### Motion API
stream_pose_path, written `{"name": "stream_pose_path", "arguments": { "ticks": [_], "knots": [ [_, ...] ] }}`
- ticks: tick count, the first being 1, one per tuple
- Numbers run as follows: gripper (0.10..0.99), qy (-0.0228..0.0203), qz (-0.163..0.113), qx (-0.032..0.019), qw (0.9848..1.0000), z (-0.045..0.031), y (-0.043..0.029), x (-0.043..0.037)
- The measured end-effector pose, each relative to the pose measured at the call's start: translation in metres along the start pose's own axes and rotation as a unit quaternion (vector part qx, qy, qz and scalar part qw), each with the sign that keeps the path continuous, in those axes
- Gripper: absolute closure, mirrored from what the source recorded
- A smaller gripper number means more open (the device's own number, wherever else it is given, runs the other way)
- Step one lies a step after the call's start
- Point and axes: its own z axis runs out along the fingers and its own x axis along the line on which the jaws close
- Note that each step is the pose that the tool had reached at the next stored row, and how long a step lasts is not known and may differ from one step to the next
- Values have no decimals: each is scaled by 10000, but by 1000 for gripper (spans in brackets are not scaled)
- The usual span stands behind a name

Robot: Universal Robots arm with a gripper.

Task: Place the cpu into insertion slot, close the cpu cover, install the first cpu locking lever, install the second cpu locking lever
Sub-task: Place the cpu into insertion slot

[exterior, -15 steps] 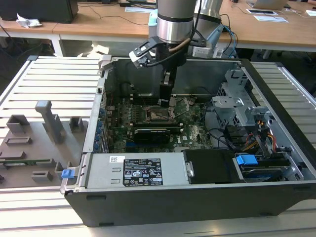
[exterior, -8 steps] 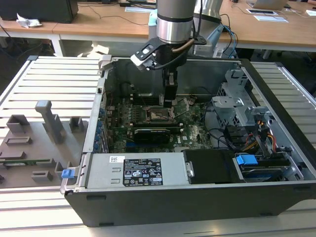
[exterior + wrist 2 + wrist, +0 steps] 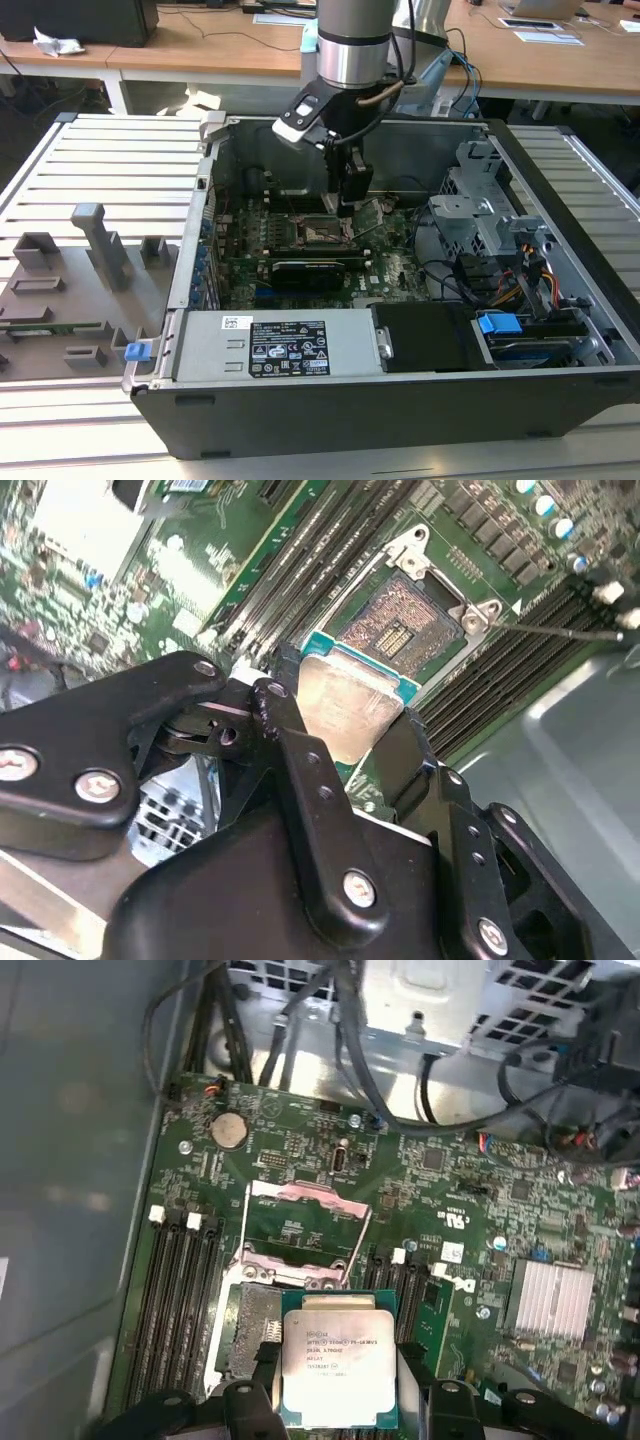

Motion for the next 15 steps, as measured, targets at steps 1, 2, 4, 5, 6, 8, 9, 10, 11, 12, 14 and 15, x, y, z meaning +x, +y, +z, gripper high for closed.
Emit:
{"name": "stream_pose_path", "arguments": {
  "ticks": [1,2,4,5,6,8,9,10,11,12,14,15],
  "knots": [
    [545,6,-203,-13,9998,0,0,0],
    [545,10,-377,-24,9993,0,0,0],
    [545,15,-583,-37,9983,0,0,0],
    [545,17,-659,-42,9978,0,0,0],
    [545,20,-768,-49,9970,0,0,0],
    [545,24,-909,-58,9958,0,0,0],
    [545,26,-973,-62,9952,0,0,0],
    [545,27,-1039,-67,9946,0,0,0],
    [545,30,-1147,-73,9934,0,0,0],
    [545,33,-1270,-81,9919,0,0,0],
    [545,39,-1489,-96,9888,0,0,0],
    [545,43,-1627,-104,9866,0,0,0]
  ]
}}
